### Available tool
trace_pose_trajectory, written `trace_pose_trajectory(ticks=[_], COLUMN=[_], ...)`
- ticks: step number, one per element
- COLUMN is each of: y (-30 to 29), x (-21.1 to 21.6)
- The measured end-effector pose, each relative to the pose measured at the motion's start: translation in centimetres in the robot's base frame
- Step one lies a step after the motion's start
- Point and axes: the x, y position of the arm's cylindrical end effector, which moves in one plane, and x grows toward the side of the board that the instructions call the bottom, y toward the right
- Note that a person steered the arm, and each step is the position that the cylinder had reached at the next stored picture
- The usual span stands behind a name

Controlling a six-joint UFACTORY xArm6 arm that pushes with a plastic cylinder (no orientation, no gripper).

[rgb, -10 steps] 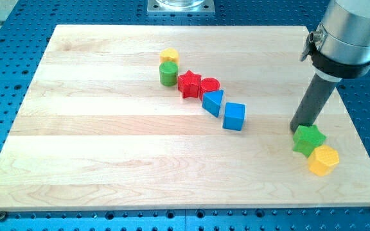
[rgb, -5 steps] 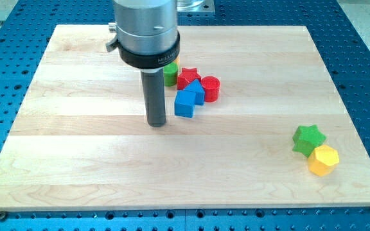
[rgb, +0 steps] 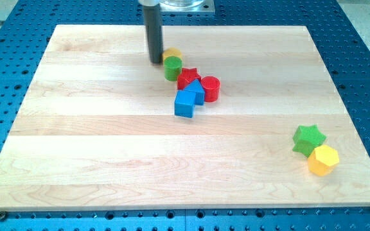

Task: Move the red blocks diagonally bottom right to the blue triangle

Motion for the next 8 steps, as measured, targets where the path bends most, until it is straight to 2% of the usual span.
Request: trace_pose_trajectory(ticks=[1, 3, 4, 6, 8], y=[1.7, 3.1, 8.7, 12.7, 16.2], x=[0.6, 7.1, 8.5, 10.5, 10.8])
